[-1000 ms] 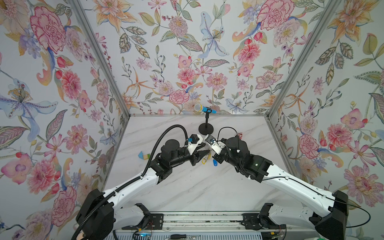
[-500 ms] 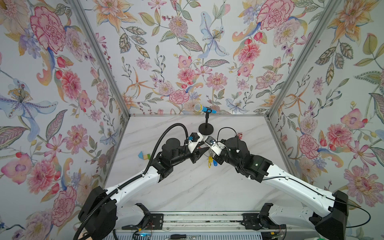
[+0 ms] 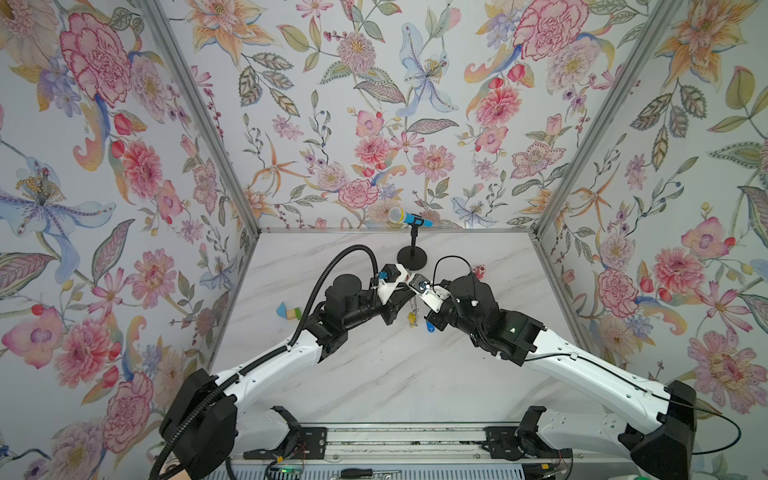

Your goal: Remove the keys from the keyring

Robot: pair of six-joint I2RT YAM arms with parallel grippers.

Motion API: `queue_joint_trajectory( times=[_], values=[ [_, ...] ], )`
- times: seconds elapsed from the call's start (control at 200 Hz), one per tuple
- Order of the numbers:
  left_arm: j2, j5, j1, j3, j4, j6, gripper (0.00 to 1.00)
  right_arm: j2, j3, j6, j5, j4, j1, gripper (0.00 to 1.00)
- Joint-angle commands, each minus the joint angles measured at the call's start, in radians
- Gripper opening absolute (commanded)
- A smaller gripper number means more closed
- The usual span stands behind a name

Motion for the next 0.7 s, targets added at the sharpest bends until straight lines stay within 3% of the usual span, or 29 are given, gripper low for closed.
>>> queue_joint_trajectory(
  times=[0.0,0.52,0.696],
  values=[
    [0.004,-0.017,0.013,0.031,-0.004,0.019,0.18,-0.018,0.032,0.002,0.001,0.005,0.005,0.00],
    [-0.013,-0.027,0.014,0.044,-0.091,0.082,0.00,-0.034,0.029,0.015,0.010,0.019,-0.005,0.00],
    [-0.018,-0.033,0.014,0.048,-0.121,0.109,0.00,-0.049,0.034,0.048,0.018,0.024,-0.024,0.00]
  ],
)
